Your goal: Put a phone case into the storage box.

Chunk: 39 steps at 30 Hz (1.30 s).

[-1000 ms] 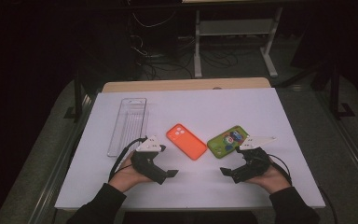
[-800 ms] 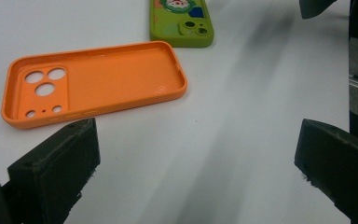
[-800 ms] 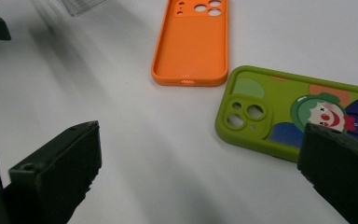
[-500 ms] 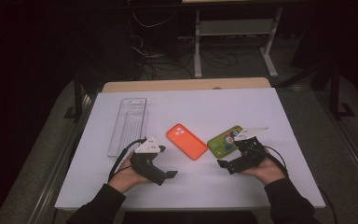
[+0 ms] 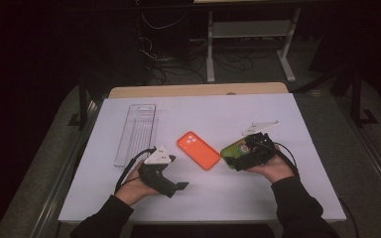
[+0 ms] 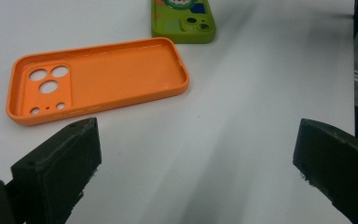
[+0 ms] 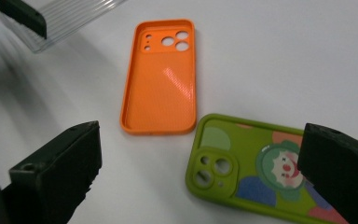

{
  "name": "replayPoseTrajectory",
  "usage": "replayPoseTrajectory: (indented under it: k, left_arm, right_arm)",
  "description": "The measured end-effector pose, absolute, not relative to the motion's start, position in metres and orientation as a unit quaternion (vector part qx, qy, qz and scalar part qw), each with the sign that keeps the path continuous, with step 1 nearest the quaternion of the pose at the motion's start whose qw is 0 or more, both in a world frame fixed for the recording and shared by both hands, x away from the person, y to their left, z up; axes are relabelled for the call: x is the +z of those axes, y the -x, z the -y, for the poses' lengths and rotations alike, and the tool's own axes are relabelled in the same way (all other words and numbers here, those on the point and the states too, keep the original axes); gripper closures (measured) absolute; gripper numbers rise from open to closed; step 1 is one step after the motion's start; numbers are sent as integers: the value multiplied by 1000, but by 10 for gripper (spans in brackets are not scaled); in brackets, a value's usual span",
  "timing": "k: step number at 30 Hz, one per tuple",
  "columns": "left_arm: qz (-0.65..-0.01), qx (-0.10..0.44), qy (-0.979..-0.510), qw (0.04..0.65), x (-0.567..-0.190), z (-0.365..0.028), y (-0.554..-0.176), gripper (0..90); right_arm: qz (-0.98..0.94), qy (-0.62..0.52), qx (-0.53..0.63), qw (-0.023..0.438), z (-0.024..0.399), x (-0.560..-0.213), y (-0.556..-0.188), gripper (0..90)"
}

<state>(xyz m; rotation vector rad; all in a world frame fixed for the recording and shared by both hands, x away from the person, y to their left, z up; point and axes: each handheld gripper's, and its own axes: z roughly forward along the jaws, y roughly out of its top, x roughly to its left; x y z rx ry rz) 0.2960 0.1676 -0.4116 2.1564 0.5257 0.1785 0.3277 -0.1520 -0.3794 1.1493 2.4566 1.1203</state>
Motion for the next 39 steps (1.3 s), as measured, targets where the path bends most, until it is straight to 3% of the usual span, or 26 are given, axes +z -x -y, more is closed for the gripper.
replayPoseTrajectory:
  k: [39]
  left_arm:
    - [-221,73,-869,436,-409,-175,-301,1]
  right_arm:
    - [-829,-395,374,133,92,-345,-381,0]
